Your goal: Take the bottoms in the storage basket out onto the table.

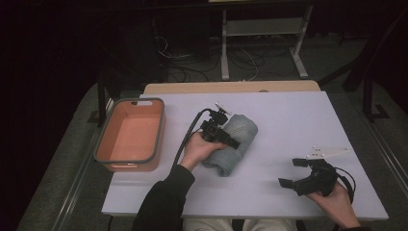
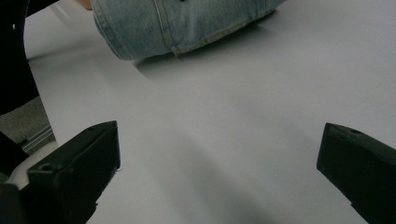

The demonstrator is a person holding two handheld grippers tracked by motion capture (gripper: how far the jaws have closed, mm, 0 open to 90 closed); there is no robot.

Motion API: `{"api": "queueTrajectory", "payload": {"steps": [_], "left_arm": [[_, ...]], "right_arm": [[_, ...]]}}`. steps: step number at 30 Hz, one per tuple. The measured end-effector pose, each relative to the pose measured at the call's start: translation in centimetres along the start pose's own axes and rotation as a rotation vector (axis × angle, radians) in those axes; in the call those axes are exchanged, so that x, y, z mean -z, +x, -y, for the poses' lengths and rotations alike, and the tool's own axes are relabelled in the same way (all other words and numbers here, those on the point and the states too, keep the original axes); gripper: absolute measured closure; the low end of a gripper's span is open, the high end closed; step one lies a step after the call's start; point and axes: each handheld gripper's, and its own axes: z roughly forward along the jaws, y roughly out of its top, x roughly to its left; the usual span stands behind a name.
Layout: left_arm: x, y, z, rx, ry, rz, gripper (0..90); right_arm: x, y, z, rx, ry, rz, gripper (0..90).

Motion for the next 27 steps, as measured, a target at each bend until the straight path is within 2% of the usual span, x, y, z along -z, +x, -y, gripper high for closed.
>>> {"api": "queueTrajectory", "payload": {"steps": [9, 13, 16, 18, 21, 27], "left_arm": [[-0.7, -1.0, 0.1, -0.034, 0.005, -0.033, 39.8], [-0.5, -1.0, 0.0, -0.023, -0.022, 0.002, 33.9], [0.2, -1.1, 0.0, -0.007, -0.083, 0.048, 28.8], [0.6, -1.2, -0.1, -0.002, -0.106, 0.066, 25.0], [1.2, -1.3, -0.1, -0.018, -0.100, 0.048, 19.8], [2.2, -0.7, 0.3, 0.002, -0.124, 0.053, 16.0]], "right_arm": [[0.0, 0.0, 0.0, 0.001, 0.001, -0.002, 0.0], [-0.1, 0.0, 0.0, 0.006, 0.000, -0.003, 0.0], [-0.1, 0.0, 0.0, 0.005, 0.000, -0.002, 0.0], [-0.1, 0.1, 0.0, 0.005, 0.001, -0.002, 0.0], [-0.1, 0.1, 0.0, 0.006, 0.001, -0.002, 0.0], [-0.1, 0.1, 0.0, 0.002, 0.002, -0.002, 0.0]]}}
